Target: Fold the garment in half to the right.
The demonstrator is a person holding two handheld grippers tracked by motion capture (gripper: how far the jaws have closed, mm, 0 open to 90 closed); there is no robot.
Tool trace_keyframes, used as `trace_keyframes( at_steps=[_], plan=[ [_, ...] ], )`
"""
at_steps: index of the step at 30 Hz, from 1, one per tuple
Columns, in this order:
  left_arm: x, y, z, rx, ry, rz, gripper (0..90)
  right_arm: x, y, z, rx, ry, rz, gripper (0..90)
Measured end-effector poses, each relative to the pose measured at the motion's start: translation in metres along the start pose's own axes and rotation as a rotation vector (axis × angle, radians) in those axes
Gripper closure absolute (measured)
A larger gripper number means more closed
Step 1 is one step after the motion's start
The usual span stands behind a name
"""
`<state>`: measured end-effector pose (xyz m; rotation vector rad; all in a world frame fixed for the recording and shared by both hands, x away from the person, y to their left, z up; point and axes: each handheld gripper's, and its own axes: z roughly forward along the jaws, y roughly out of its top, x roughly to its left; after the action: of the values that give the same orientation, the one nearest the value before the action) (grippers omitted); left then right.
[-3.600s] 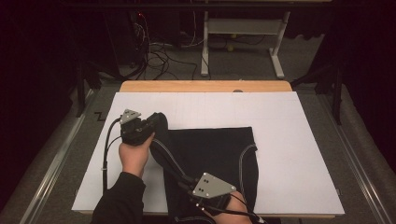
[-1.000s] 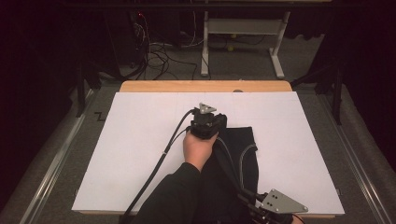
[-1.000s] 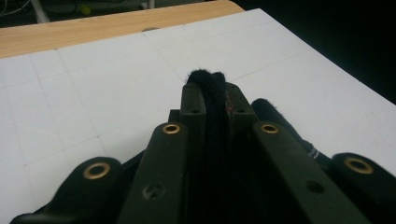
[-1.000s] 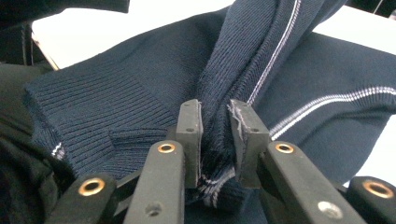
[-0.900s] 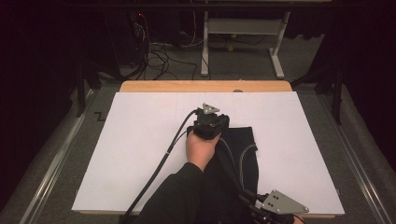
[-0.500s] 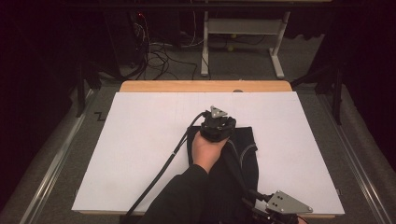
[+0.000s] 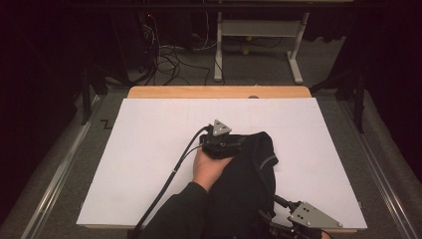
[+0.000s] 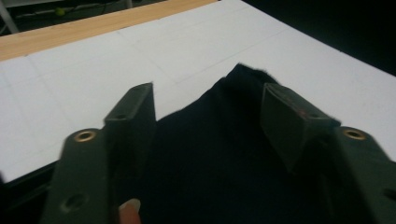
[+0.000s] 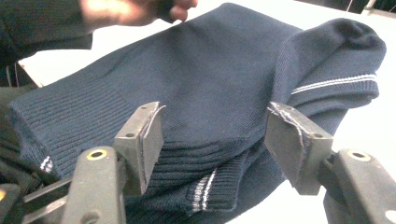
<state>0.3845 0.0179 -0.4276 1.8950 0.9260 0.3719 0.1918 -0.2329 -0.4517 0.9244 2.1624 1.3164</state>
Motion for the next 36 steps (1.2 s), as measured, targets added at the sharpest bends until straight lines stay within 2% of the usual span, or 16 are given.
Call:
trace_keyframes(
  at_steps=[3,7,10,13,17,20,29,31,36],
  plan=[
    [0.006,-0.009,-0.011,0.007,-0.003,0.001,26.4,-0.001,0.001,-0.001,-0.012,-0.005,0.011,36.9],
    [0.015,-0.019,-0.03,-0.01,-0.01,0.006,21.8,-0.002,0.002,-0.002,-0.017,-0.012,0.014,36.8],
    [0.023,-0.028,-0.045,-0.014,-0.02,-0.006,18.7,-0.003,0.002,-0.001,-0.015,-0.016,0.018,36.9],
    [0.033,-0.039,-0.061,-0.02,-0.007,-0.007,17.2,-0.004,0.003,-0.001,-0.019,-0.02,0.024,37.0],
    [0.045,-0.055,-0.083,-0.03,0.041,-0.006,16.5,-0.005,0.003,0.001,-0.01,-0.027,0.026,37.3],
    [0.053,-0.066,-0.099,-0.028,0.059,-0.003,14.5,-0.005,0.003,0.002,-0.008,-0.028,0.027,37.4],
    [0.086,-0.103,-0.147,-0.042,0.063,-0.064,11.7,-0.006,0.006,0.007,-0.007,-0.03,0.032,37.4],
    [0.091,-0.11,-0.154,-0.046,0.074,-0.075,11.6,-0.006,0.006,0.01,-0.002,-0.029,0.031,37.3],
    [0.1,-0.124,-0.166,-0.049,0.082,-0.094,5.1,-0.009,0.01,0.017,-0.001,-0.029,0.033,37.4]
  ],
)
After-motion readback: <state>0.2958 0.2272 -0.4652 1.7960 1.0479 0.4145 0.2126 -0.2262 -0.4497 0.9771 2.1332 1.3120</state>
